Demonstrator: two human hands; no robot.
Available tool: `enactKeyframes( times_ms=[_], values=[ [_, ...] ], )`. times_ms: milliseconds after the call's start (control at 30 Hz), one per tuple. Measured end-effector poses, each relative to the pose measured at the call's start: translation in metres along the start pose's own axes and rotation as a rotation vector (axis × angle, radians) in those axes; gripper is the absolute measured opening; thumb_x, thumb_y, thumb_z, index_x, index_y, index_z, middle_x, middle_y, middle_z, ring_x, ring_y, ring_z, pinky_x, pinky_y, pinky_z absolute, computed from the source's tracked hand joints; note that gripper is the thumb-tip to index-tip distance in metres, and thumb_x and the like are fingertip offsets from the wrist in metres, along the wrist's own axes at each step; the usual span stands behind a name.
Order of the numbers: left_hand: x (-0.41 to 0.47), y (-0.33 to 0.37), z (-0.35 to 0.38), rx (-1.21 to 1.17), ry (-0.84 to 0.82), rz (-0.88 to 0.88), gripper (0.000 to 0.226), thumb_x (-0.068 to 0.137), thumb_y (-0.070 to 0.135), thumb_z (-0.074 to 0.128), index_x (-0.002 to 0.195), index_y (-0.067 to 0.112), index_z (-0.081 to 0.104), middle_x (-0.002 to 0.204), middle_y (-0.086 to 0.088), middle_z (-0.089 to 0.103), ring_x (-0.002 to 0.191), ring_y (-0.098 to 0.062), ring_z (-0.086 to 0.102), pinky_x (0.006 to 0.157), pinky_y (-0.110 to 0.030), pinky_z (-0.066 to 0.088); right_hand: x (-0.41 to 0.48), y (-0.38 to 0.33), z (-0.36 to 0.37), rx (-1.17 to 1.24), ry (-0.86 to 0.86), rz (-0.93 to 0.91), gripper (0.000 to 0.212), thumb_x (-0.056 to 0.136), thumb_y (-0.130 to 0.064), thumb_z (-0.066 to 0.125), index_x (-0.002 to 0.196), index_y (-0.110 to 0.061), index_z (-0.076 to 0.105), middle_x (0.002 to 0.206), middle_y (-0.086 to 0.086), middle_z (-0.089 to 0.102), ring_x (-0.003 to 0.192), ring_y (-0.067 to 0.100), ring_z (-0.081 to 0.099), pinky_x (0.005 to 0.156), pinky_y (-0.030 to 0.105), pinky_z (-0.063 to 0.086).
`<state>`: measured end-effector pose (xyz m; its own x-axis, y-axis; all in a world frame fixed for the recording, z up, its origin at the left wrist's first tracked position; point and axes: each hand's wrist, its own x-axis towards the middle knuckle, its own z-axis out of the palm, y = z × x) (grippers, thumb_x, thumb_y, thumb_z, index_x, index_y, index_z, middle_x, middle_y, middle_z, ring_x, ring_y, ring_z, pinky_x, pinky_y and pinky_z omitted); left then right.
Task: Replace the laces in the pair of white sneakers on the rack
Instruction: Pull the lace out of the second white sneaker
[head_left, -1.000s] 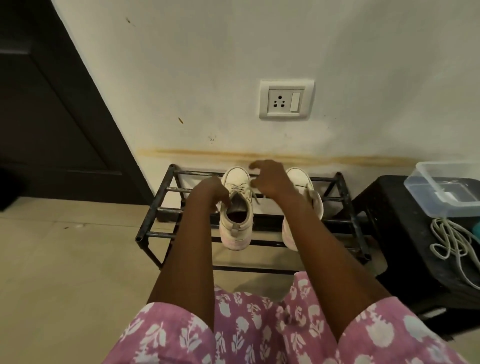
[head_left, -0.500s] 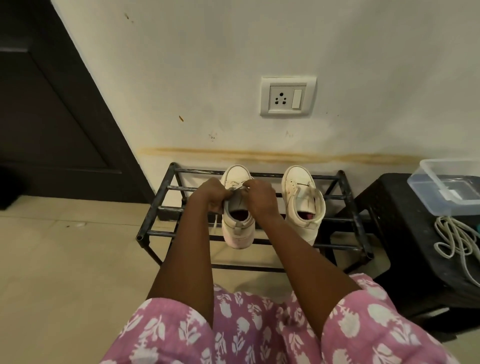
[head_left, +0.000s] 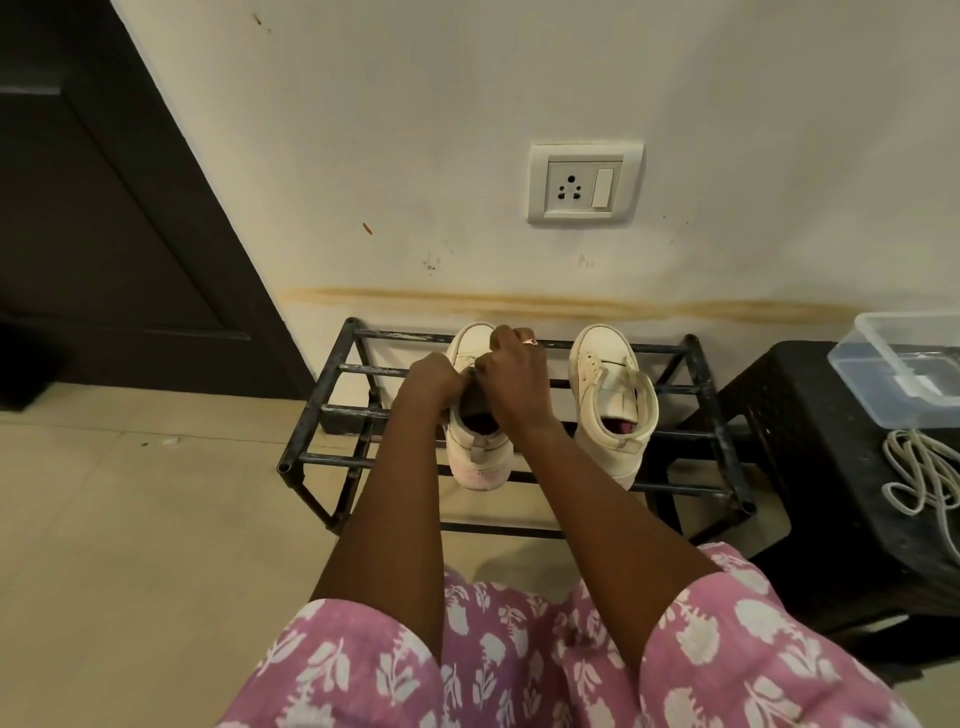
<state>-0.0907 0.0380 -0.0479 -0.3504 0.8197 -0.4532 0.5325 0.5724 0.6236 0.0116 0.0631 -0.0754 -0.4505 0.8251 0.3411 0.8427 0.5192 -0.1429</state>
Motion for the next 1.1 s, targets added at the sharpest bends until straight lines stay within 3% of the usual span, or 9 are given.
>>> enactKeyframes(
  times_ms=[100, 200, 333, 467, 533, 633, 700, 833, 1100],
  values=[
    [0.001, 0.000, 0.000, -0.045, -0.043, -0.033, 0.039, 0.095, 0.024, 0.054, 0.115, -0.009, 0.051, 0.108, -0.028, 0.063, 0.093, -0.040, 0.066, 0.081, -0.050, 0.056, -0.001, 0.001, -0.003, 0.136, -0.052, 0.068, 0.030, 0.094, -0.020, 0.045, 0.099, -0.010, 0.073, 0.101, 0.007, 0.066, 0.096, 0.024, 0.057, 0.079, 0.034, 0.045],
    [0.001, 0.001, -0.001, -0.055, -0.072, -0.044, 0.039, 0.095, 0.026, 0.053, 0.113, -0.009, 0.051, 0.107, -0.029, 0.063, 0.091, -0.040, 0.067, 0.080, -0.049, 0.056, 0.001, -0.002, -0.006, 0.403, -0.021, 0.351, 0.024, 0.085, -0.017, 0.053, 0.090, -0.008, 0.075, 0.092, 0.008, 0.068, 0.085, 0.025, 0.060, 0.072, 0.036, 0.050],
    [0.001, 0.002, -0.003, -0.076, -0.095, -0.043, 0.044, 0.095, 0.030, 0.054, 0.113, -0.010, 0.052, 0.105, -0.029, 0.063, 0.094, -0.041, 0.066, 0.083, -0.050, 0.055, 0.008, 0.005, -0.009, 0.848, 0.000, 0.817, 0.014, 0.078, -0.013, 0.065, 0.070, -0.002, 0.069, 0.074, 0.011, 0.067, 0.083, 0.029, 0.062, 0.056, 0.027, 0.046],
    [0.000, 0.004, 0.000, -0.081, -0.116, -0.040, 0.044, 0.096, 0.028, 0.052, 0.115, -0.012, 0.051, 0.106, -0.028, 0.062, 0.096, -0.041, 0.065, 0.085, -0.050, 0.054, 0.006, 0.010, -0.007, 1.172, 0.088, 1.169, 0.010, 0.077, -0.008, 0.068, 0.071, -0.003, 0.062, 0.076, 0.014, 0.066, 0.080, 0.031, 0.065, 0.061, 0.037, 0.053],
    [-0.001, 0.004, 0.000, -0.073, -0.117, -0.044, 0.042, 0.096, 0.027, 0.051, 0.115, -0.011, 0.052, 0.109, -0.029, 0.062, 0.097, -0.041, 0.064, 0.086, -0.050, 0.054, 0.006, 0.006, -0.007, 0.930, 0.015, 0.960, 0.004, 0.080, -0.010, 0.063, 0.079, -0.006, 0.062, 0.080, 0.007, 0.061, 0.082, 0.026, 0.059, 0.056, 0.028, 0.044],
    [0.000, 0.003, -0.001, -0.082, -0.123, -0.063, 0.031, 0.097, 0.017, 0.048, 0.113, -0.009, 0.054, 0.108, -0.028, 0.062, 0.097, -0.039, 0.064, 0.085, -0.047, 0.055, 0.010, 0.000, -0.011, 0.471, -0.113, 0.401, 0.036, 0.080, -0.017, 0.062, 0.116, -0.014, 0.062, 0.118, 0.008, 0.055, 0.109, 0.027, 0.050, 0.087, 0.036, 0.044],
    [0.002, 0.003, -0.003, -0.093, -0.136, -0.073, 0.023, 0.096, 0.006, 0.044, 0.111, -0.007, 0.056, 0.104, -0.026, 0.062, 0.093, -0.037, 0.064, 0.082, -0.043, 0.055, 0.013, -0.003, -0.013, 0.254, -0.153, 0.201, 0.035, 0.081, -0.021, 0.060, 0.115, -0.014, 0.065, 0.122, 0.008, 0.054, 0.114, 0.029, 0.047, 0.093, 0.038, 0.040],
    [0.003, 0.004, -0.007, -0.125, -0.191, -0.087, 0.017, 0.097, 0.009, 0.045, 0.104, -0.002, 0.056, 0.084, -0.017, 0.060, 0.079, -0.029, 0.062, 0.071, -0.037, 0.054, 0.014, 0.000, -0.013, 0.080, -0.183, 0.059, 0.025, 0.087, -0.018, 0.057, 0.108, -0.010, 0.069, 0.118, 0.008, 0.055, 0.116, 0.030, 0.046, 0.093, 0.040, 0.039],
    [0.004, 0.003, -0.011, -0.128, -0.237, -0.095, 0.021, 0.098, 0.021, 0.048, 0.101, 0.001, 0.052, 0.081, -0.015, 0.058, 0.085, -0.030, 0.061, 0.079, -0.038, 0.054, 0.013, 0.006, -0.012, 0.033, -0.134, -0.056, 0.024, 0.090, -0.021, 0.055, 0.103, -0.008, 0.069, 0.108, 0.009, 0.063, 0.109, 0.028, 0.052, 0.089, 0.039, 0.041]
  ],
)
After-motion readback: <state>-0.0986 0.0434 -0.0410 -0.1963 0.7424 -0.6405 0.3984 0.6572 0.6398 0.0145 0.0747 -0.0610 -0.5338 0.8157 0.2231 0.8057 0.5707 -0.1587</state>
